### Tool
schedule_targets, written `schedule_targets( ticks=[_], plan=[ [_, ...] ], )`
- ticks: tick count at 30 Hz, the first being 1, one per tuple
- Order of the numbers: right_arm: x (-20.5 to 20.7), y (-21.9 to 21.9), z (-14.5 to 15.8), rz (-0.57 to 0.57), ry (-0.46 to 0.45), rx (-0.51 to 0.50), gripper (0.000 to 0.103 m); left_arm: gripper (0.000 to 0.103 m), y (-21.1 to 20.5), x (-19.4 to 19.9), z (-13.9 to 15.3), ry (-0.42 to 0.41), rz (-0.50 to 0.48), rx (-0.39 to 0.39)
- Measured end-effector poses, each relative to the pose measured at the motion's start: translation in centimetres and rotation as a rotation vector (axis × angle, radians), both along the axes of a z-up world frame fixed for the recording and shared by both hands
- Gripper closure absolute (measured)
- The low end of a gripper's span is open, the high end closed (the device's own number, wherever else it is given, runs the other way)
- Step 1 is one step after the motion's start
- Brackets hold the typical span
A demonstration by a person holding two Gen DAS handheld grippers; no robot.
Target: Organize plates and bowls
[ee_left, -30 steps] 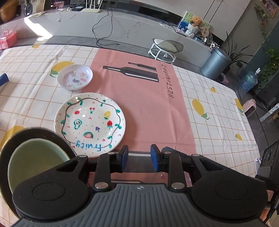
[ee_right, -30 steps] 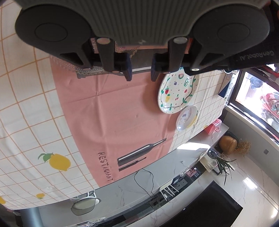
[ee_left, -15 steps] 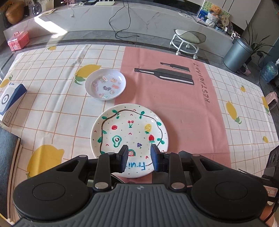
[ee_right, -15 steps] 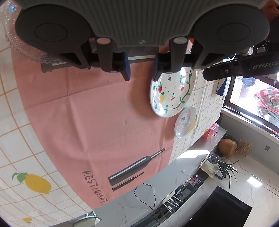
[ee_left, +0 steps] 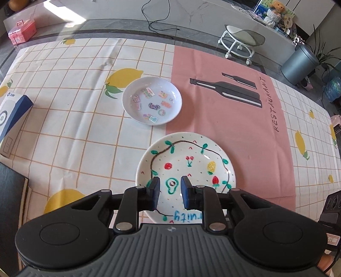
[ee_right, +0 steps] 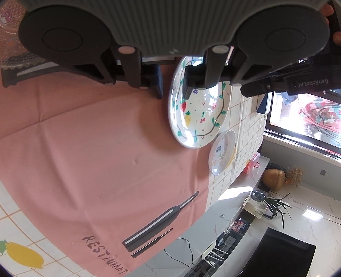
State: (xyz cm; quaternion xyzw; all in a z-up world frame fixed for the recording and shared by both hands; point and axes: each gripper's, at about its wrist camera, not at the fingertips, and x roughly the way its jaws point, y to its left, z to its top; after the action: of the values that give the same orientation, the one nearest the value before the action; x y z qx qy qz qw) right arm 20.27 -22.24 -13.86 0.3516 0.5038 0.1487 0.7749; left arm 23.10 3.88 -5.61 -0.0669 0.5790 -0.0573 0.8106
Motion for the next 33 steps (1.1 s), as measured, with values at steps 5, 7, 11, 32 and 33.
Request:
schedule_targets(
  ticks=[5, 7, 11, 32, 33],
  plan=[
    [0.1, 0.2, -0.4, -0.017, 0.018, 0.011, 0.098, 0.073, 1.2, 1.7, -0.6, 0.027, -0.039, 0.039],
    [0.0, 0.1, -0.5, -0.032, 0.024, 0.016, 0.099, 0.069, 1.5, 2.4, -1.2, 0.035, -0.068, 0.059],
    [-0.3, -0.1, -0.2, -0.043, 0.019, 0.006, 0.099, 0.069, 1.7, 3.2, -2.6, 0.071, -0.106, 0.065],
    [-1.4, -2.3, -0.5, -0.107, 0.031, 0.042, 0.093, 0.081, 0.8, 4.5, -5.0, 0.158, -0.154, -0.062],
    [-1.4, -2.4, -0.6, -0.118, 0.04, 0.048, 0.095, 0.081, 0.8, 4.4, -5.0, 0.159, -0.144, -0.061]
  ],
)
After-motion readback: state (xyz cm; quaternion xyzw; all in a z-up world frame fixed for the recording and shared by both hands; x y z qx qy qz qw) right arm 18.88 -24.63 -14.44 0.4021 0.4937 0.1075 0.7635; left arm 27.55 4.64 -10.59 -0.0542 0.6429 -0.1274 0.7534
